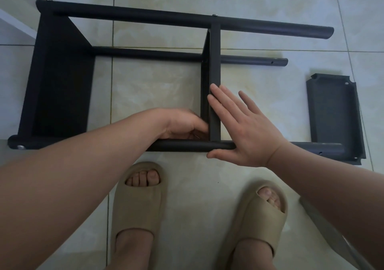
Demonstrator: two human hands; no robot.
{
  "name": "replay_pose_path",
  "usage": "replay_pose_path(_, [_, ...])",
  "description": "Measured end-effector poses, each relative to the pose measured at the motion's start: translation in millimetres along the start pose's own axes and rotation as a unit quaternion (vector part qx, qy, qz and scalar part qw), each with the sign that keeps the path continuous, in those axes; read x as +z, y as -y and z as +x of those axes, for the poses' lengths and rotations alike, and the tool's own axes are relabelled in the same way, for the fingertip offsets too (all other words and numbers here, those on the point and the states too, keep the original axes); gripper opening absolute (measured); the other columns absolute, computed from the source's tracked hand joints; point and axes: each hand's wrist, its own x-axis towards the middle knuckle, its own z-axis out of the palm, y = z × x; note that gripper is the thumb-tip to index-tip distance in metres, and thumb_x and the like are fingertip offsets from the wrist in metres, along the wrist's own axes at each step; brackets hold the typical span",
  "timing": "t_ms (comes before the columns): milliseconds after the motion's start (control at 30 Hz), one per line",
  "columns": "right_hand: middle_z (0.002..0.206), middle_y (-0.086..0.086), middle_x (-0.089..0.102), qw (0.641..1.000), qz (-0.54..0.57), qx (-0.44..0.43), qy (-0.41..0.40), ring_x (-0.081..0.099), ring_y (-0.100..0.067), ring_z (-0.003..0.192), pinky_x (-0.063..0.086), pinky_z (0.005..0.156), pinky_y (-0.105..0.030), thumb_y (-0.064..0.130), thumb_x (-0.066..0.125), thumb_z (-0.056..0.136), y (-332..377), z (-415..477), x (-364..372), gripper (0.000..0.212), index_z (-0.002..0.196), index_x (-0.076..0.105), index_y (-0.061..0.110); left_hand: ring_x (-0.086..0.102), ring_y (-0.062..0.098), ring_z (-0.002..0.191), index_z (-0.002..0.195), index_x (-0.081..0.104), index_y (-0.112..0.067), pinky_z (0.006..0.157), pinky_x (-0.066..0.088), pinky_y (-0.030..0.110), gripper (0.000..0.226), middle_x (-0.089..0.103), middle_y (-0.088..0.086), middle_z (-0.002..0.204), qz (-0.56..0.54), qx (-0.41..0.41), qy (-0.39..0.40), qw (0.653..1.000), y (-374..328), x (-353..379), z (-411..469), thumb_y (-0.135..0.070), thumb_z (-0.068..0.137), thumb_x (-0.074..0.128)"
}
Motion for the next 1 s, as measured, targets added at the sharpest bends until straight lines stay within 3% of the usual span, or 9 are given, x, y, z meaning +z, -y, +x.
replay_pose_path(167, [0.169,-0.014,0.009,1.000,-0.029,-0.006,-0.006,0.009,-0.029,0.157,0.015,0.123,-0.059,0.083,0.037,0.087,0.6,0.5,-1.8,0.110,0.160,0.020,0.002,0.072,0.018,0.070,0.089,0.072,-0.002,0.062,0.055,0.024,0.015,0.075,0.011,0.079,0.025,0.023,-0.042,0.999,0.7,1.4,-1.2,0.000,0.090,0.058])
replay_pose_path(300, [0.167,-0.017,0.015,0.998,-0.065,-0.012,-0.017,0.015,-0.030,0.155,0.016,0.120,-0.064,0.082,0.036,0.088,0.5,1.7,-4.2,0.109,0.158,0.025,0.000,0.072,0.018,0.075,0.095,0.072,-0.002,0.070,0.055,0.028,0.015,0.075,0.009,0.085,0.048,0.015,-0.044,0.998,-2.1,1.6,-0.7,-0.002,0.090,0.058])
replay_pose_path(433, [0.167,-0.017,0.016,0.996,-0.083,-0.013,-0.017,0.018,-0.030,0.155,0.015,0.119,-0.067,0.082,0.037,0.088,0.5,1.5,-5.4,0.108,0.157,0.026,0.000,0.072,0.017,0.072,0.098,0.072,-0.002,0.062,0.054,0.024,0.017,0.075,0.009,0.086,0.056,0.005,-0.045,0.997,-5.0,3.4,-2.4,-0.004,0.091,0.058])
replay_pose_path(567, [0.167,-0.018,0.017,0.997,-0.079,-0.012,-0.018,0.018,-0.030,0.155,0.014,0.118,-0.069,0.081,0.036,0.088,-2.1,1.9,-6.8,0.108,0.157,0.026,0.000,0.071,0.019,0.078,0.108,0.071,0.003,0.068,0.055,0.027,0.023,0.075,0.015,0.099,0.061,0.003,-0.057,0.997,-7.7,4.6,-1.6,-0.004,0.090,0.059])
replay_pose_path(800, [0.168,-0.017,0.013,0.998,-0.058,-0.011,-0.014,0.013,-0.030,0.156,0.013,0.120,-0.067,0.082,0.037,0.088,-1.6,1.8,-2.6,0.109,0.158,0.022,0.000,0.072,0.017,0.073,0.104,0.072,0.004,0.063,0.055,0.024,0.020,0.075,0.009,0.086,0.040,0.008,-0.054,0.998,-3.5,3.3,-1.1,-0.003,0.089,0.059])
replay_pose_path(1000, [0.167,-0.018,0.013,0.999,-0.044,-0.012,-0.017,0.013,-0.031,0.156,0.012,0.121,-0.064,0.080,0.038,0.088,-1.0,1.6,-2.0,0.108,0.158,0.023,-0.001,0.068,0.020,0.067,0.097,0.069,0.005,0.067,0.053,0.028,0.015,0.071,0.010,0.074,0.030,0.022,-0.058,0.998,-2.5,2.2,0.2,0.003,0.088,0.057])
